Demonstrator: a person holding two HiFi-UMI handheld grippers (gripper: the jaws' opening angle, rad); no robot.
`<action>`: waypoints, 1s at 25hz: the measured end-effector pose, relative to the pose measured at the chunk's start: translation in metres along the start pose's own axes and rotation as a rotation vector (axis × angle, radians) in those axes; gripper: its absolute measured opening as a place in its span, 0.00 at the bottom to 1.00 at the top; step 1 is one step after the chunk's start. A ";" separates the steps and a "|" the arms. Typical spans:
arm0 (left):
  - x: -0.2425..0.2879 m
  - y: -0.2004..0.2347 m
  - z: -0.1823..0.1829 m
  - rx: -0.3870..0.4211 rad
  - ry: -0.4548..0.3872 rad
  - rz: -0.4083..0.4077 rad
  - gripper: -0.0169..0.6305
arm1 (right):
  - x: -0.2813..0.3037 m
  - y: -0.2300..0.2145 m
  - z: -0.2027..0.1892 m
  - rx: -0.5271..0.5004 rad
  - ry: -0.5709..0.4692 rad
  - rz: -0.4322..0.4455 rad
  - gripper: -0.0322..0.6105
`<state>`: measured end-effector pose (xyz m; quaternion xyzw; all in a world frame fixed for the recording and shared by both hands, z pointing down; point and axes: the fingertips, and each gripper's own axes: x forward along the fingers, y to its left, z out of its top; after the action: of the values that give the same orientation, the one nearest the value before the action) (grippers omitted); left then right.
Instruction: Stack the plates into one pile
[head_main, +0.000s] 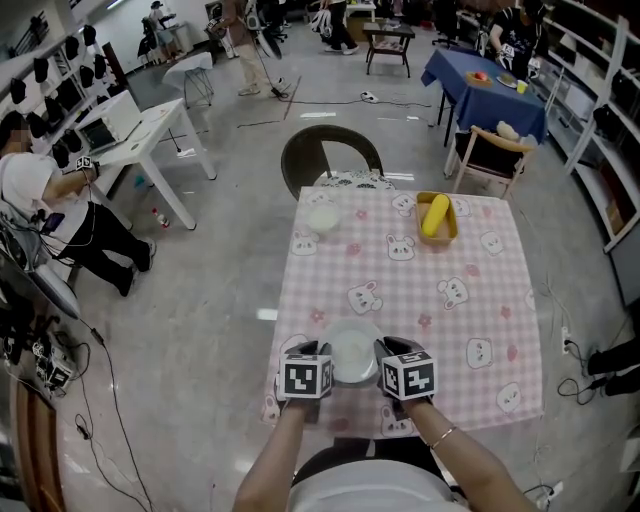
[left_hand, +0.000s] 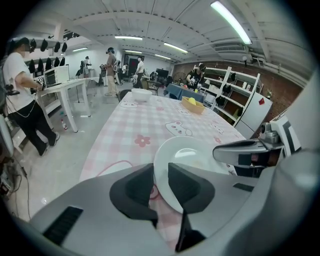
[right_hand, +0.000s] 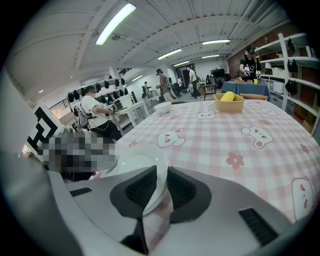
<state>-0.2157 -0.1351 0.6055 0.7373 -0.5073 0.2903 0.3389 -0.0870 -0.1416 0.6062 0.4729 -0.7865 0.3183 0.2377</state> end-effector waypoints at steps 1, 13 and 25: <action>0.000 0.000 0.000 -0.003 -0.005 -0.002 0.19 | 0.000 -0.001 0.000 0.002 -0.009 0.000 0.16; -0.008 0.006 0.015 0.004 -0.097 0.004 0.18 | -0.002 -0.003 0.010 0.017 -0.101 -0.008 0.18; -0.046 0.014 0.059 0.013 -0.321 0.044 0.10 | -0.037 0.001 0.063 0.016 -0.291 -0.001 0.14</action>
<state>-0.2380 -0.1607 0.5373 0.7652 -0.5689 0.1795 0.2421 -0.0759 -0.1648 0.5377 0.5162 -0.8099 0.2525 0.1175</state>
